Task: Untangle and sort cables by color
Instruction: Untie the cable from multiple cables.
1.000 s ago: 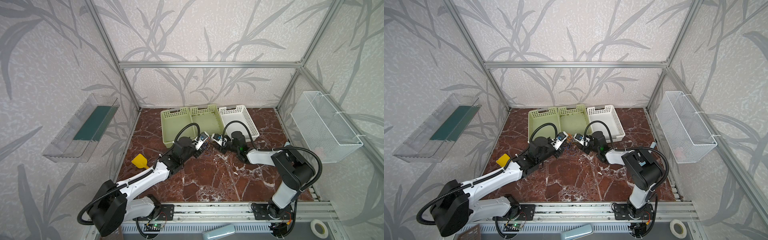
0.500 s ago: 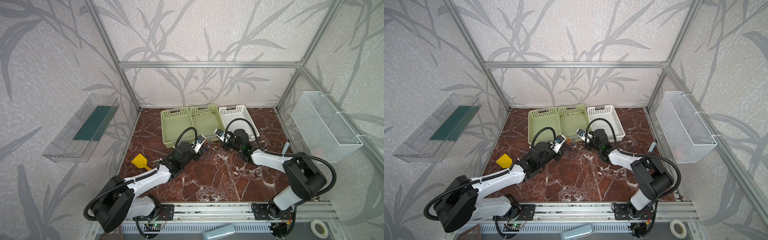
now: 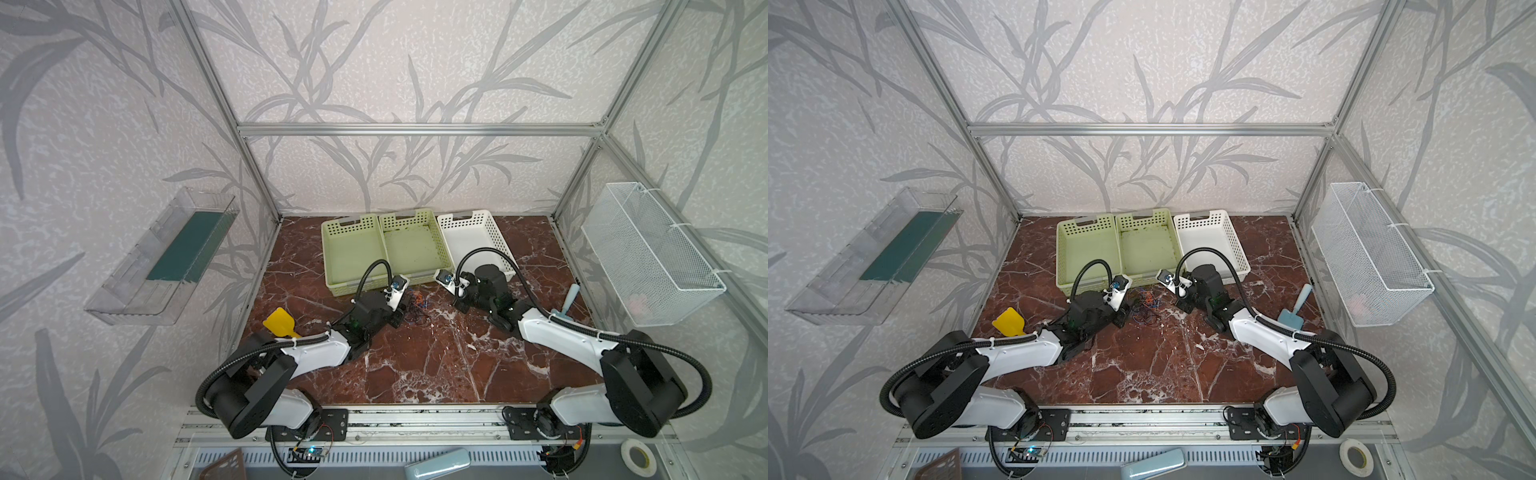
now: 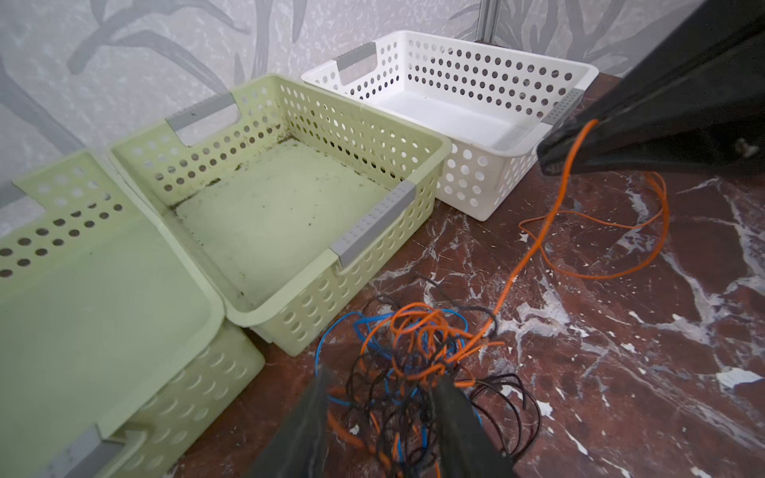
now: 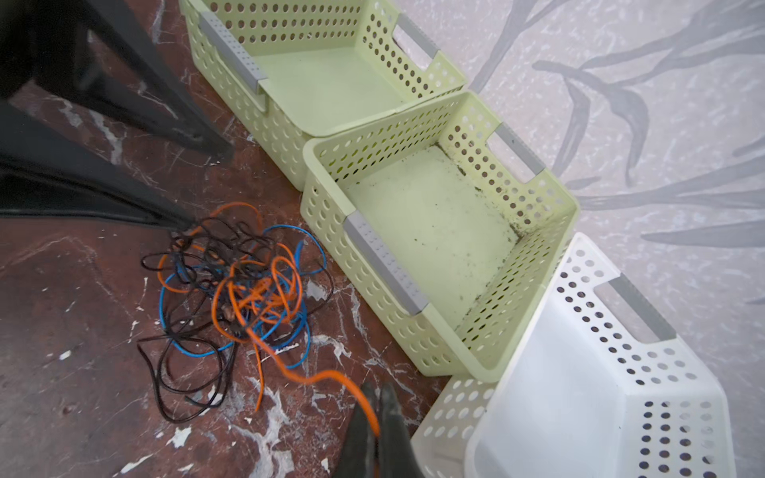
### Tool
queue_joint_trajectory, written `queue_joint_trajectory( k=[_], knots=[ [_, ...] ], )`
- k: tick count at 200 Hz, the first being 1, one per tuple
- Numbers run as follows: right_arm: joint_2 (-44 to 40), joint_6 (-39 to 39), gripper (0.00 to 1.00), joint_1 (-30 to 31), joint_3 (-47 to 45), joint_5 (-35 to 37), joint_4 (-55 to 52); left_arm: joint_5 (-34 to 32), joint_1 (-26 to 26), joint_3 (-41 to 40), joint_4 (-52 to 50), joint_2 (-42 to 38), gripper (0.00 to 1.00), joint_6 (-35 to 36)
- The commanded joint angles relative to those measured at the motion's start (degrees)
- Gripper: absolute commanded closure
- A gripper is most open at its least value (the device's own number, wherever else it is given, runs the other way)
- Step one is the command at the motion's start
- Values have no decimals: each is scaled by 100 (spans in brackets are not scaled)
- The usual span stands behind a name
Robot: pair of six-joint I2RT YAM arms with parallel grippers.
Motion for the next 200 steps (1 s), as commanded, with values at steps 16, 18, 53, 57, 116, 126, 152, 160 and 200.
queue_joint_trajectory(
  k=[16, 18, 53, 57, 116, 126, 152, 160, 200],
  knots=[
    [-143, -271, 100, 34, -84, -240, -174, 51, -2, 86, -164, -256, 39, -156],
    [-145, -271, 100, 34, -92, -251, -176, 63, -3, 100, -188, -266, 38, -161],
    [-238, -385, 100, 151, -196, -344, -86, 333, 0, 678, -824, -167, 36, -313],
    [-242, -387, 100, 164, -198, -336, -87, 346, -4, 773, -923, -130, 35, -376],
    [-243, -368, 100, 323, -193, -146, -83, 736, 26, 1417, -1419, 524, 26, -976],
    [-251, -367, 100, 341, -187, -106, -94, 671, 26, 1490, -1582, 615, 26, -1068],
    [-285, -353, 100, 382, -197, -43, -85, 449, 42, 1501, -1693, 807, 27, -1261],
    [-294, -350, 100, 385, -197, -32, -90, 425, 38, 1558, -1789, 893, 29, -1332],
    [-380, -316, 100, 440, -212, 50, -111, 191, 61, 1645, -1694, 1138, 71, -1550]
  ],
)
